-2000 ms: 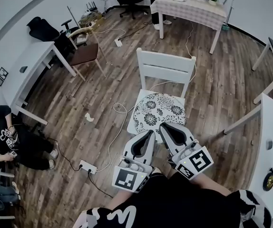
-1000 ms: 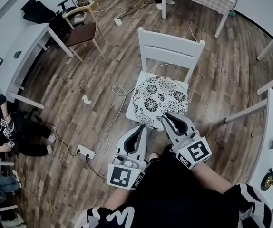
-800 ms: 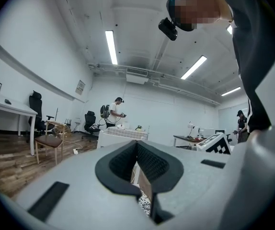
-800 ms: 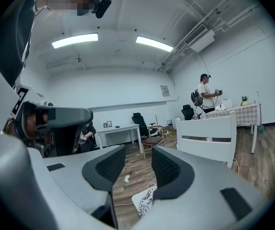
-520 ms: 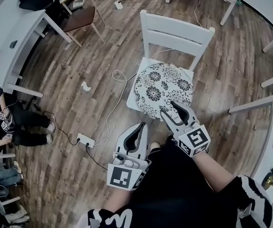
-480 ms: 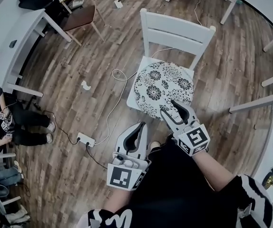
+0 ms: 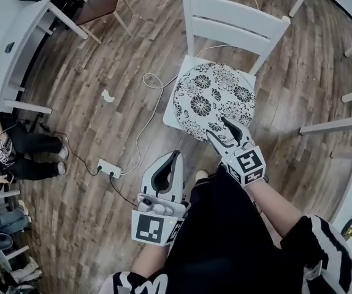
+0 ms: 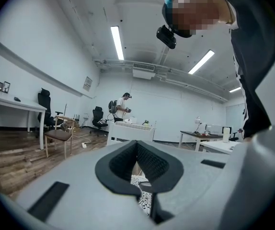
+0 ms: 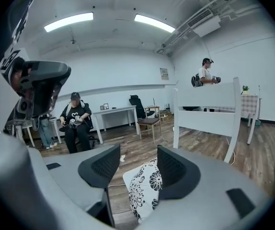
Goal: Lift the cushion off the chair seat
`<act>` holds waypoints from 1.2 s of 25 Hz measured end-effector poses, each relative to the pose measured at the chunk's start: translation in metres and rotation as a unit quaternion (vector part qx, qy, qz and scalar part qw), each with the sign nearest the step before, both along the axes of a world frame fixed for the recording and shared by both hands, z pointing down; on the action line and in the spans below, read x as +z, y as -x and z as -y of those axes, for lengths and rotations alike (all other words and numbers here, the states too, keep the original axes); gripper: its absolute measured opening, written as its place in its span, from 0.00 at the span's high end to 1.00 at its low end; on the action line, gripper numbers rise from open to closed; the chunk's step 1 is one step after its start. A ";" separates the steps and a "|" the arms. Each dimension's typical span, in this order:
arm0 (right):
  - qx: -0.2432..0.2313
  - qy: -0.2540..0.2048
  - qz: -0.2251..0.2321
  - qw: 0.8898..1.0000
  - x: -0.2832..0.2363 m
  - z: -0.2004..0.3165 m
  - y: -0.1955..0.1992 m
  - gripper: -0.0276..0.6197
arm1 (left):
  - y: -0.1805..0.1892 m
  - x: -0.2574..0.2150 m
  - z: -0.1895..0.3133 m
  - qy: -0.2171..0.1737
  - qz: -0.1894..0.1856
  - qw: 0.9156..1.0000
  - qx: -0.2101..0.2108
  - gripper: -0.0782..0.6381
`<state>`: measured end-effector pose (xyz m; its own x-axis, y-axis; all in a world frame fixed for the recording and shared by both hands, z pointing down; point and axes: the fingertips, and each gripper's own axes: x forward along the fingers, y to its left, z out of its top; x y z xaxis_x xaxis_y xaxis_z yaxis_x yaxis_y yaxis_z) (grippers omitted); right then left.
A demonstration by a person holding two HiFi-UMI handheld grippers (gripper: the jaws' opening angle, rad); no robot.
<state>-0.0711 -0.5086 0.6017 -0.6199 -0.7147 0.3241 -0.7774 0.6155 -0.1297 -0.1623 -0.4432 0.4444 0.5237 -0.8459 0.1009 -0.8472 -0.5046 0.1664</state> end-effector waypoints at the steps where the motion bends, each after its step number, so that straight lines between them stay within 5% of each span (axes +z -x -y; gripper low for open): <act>1: 0.002 0.006 -0.003 1.000 0.008 0.002 -0.001 0.60 | 0.001 0.001 0.000 0.000 0.000 1.000 -0.001 0.89; 30: -0.024 0.116 -0.116 0.986 0.184 0.025 -0.013 0.58 | 0.013 0.063 -0.009 0.042 0.001 0.999 -0.029 0.89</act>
<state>-0.0585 -0.5335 0.7862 -0.5404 -0.5762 0.6131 -0.7739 0.6264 -0.0934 -0.1755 -0.4342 0.5069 0.4737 -0.8634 0.1735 -0.8751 -0.4392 0.2033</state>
